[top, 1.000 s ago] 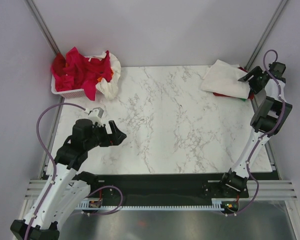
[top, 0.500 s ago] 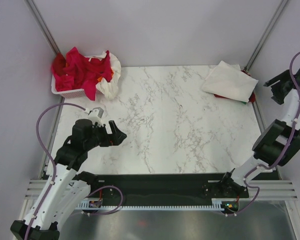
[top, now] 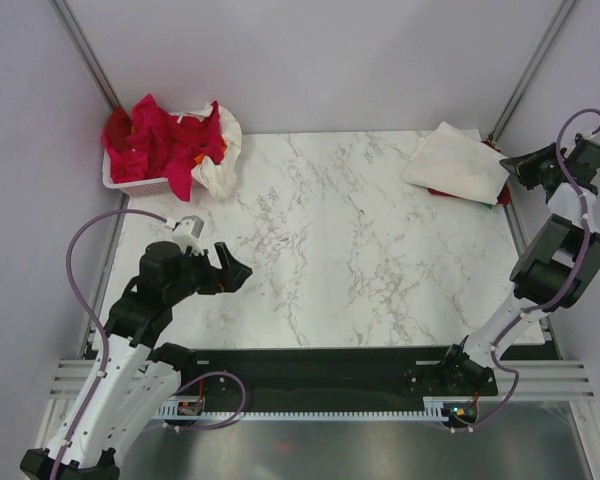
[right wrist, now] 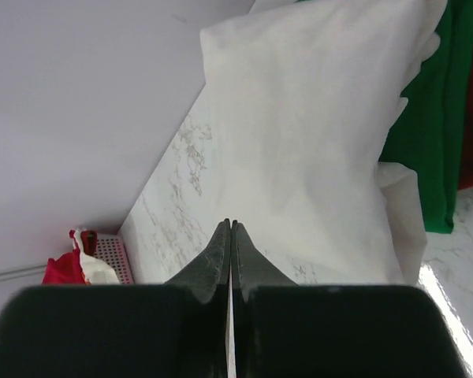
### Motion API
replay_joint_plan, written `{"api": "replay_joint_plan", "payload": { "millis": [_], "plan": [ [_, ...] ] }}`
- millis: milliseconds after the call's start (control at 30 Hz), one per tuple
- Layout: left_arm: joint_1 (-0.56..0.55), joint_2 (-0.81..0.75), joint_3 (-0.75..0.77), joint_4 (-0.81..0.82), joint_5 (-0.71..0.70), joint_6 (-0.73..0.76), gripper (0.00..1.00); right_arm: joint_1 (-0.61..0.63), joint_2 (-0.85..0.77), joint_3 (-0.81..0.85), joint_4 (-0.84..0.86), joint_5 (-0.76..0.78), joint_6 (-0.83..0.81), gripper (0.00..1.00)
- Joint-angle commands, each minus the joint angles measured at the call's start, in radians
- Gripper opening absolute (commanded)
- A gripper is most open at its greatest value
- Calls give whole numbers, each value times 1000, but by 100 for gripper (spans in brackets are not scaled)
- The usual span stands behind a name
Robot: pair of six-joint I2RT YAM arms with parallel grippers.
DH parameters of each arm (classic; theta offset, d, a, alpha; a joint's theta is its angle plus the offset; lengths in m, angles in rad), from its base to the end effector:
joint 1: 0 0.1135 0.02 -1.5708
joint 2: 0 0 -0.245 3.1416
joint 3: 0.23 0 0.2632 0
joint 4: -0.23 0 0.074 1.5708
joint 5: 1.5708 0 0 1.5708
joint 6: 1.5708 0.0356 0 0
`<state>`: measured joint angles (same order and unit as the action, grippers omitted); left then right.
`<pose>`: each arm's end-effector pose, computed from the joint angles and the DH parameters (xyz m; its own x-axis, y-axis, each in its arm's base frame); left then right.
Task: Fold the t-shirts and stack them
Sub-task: Neatly place the folded tshirt to the corner, then reset both grippers
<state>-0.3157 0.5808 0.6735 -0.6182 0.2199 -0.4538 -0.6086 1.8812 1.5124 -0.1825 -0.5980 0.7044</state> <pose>0.1486 -0.0567 0.2768 -0.6401 -0.2410 -0.7296 0.2245 0.8494 -0.4776 0.3754 -0.2372 0.2562 -0.2763 0.8449 -0.4581 0.3385 0.5317 0.7763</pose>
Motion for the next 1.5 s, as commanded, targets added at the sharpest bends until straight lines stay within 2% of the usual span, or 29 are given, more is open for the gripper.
{"api": "replay_joint_plan", "payload": {
  "millis": [0,200,333,367,467,600,767,867,967,1067,1100,1200,1333,1367,1433,1467],
  "plan": [
    [3,1,11,35,16,0,100,-17,114,-11,159,-92,135,0],
    [3,-1,9,35,13,1,100,35,154,-46,166,-53,93,0],
    [3,10,9,35,12,1,100,63,168,-37,76,48,9,0],
    [3,10,9,35,13,1,100,64,162,-56,65,119,-8,0],
    [3,10,8,35,13,1,100,53,139,-110,52,190,-40,0],
    [3,19,9,35,16,3,100,24,148,-141,40,185,-68,0],
    [3,36,11,35,24,3,100,17,85,-158,-12,253,-98,0],
    [4,36,11,35,16,4,100,18,-6,-130,-84,305,-134,0],
    [6,40,11,35,12,3,100,24,-175,-72,-184,383,-181,10],
    [6,47,12,35,1,3,100,44,-286,-14,-264,461,-215,46],
    [7,48,12,34,-2,3,100,55,-360,-9,-278,468,-227,66],
    [7,57,12,37,-13,1,100,119,-485,-21,-278,463,-250,85],
    [7,42,21,51,-47,50,100,269,-594,-133,-229,391,-257,93],
    [7,10,14,69,-47,53,100,341,-629,-161,-207,373,-249,94],
    [7,-27,-11,138,51,59,100,427,-659,-265,-122,325,-231,97],
    [7,-62,-18,168,106,76,100,508,-674,-296,-91,301,-224,98]
  ]
}}
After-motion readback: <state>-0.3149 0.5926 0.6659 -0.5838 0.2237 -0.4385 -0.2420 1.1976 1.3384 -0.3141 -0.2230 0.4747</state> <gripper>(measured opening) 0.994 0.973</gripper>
